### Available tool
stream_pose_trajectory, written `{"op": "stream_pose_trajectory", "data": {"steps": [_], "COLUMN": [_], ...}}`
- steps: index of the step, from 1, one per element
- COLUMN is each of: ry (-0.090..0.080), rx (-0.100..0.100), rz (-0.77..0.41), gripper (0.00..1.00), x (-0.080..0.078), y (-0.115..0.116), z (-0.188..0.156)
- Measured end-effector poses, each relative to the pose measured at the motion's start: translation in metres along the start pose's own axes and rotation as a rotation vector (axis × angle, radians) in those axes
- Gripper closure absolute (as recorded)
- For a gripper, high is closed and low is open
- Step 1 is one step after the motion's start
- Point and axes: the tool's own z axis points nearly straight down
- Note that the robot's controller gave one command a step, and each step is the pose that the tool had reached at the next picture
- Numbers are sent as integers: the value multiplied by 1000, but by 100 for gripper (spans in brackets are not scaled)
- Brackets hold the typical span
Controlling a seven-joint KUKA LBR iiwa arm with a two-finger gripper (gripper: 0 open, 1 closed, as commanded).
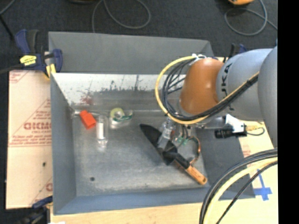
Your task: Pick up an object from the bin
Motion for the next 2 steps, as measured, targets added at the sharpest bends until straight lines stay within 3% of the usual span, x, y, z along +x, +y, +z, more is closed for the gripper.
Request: {"op": "stream_pose_trajectory", "data": {"steps": [2], "ry": [6], "rx": [2], "rz": [-2], "gripper": [100], "x": [1], "y": [-1], "z": [-11]}}
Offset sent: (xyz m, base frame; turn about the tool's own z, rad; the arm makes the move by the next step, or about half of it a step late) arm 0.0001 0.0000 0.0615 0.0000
